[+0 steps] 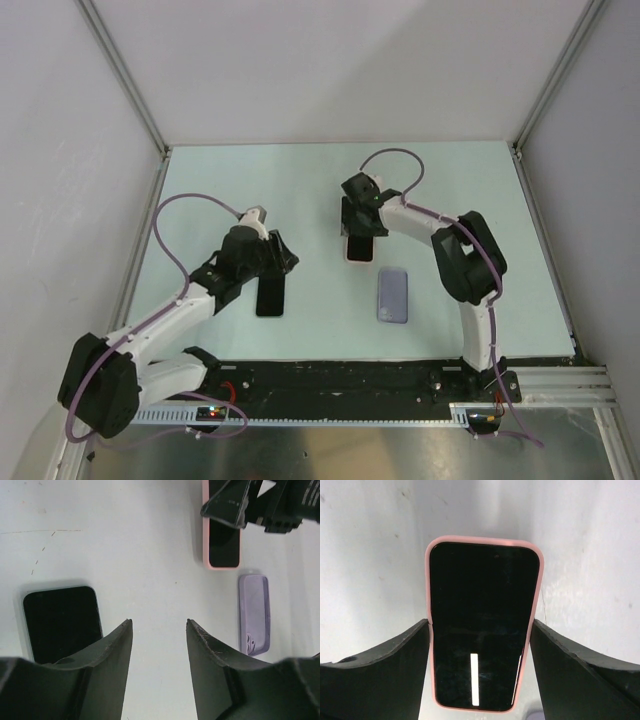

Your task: Put the phone into the phone case

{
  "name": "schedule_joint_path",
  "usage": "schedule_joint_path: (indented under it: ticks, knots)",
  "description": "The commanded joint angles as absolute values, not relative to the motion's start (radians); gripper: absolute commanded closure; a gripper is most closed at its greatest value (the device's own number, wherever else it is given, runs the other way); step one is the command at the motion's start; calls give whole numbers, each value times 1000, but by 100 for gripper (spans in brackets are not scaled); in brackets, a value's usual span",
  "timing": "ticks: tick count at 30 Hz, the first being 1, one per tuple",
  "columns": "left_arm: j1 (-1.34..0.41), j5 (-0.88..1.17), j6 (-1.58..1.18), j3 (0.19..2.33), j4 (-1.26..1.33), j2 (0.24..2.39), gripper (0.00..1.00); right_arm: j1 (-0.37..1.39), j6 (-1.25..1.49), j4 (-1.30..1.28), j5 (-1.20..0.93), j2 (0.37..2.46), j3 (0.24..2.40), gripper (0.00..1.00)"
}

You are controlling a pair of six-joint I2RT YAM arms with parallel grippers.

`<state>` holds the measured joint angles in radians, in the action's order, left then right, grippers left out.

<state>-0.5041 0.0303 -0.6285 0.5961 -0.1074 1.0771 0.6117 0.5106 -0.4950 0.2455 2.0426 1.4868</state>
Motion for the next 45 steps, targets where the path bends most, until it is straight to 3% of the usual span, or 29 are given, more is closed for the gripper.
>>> schedule_joint_path:
  ticks: [1,8,10,14,19,21,24,34,45]
  knots:
    - [-494,21,-633,601,-81,1092,48,596,390,-459,200,2090,1598,77]
    - [-490,-29,-650,582,-76,1113,47,565,335,-466,170,2169,1685,69]
    - [-485,-41,-653,575,-74,1117,45,562,330,-472,175,2179,1694,60]
    - [-469,-65,-666,552,-71,1118,35,553,332,-468,171,2171,1684,22]
    - [-456,-134,-669,515,-76,1098,12,547,317,-461,168,2128,1670,4]
    - [-455,-159,-648,513,-93,1106,3,544,314,-454,161,2106,1670,1]
    - [-456,-187,-628,502,-110,1124,1,536,312,-456,147,2076,1679,1]
    - [-483,-211,-557,492,-135,1214,0,518,402,-466,136,1854,1538,1]
    - [-550,-278,-561,527,-175,1299,0,519,503,-446,155,1524,1184,1]
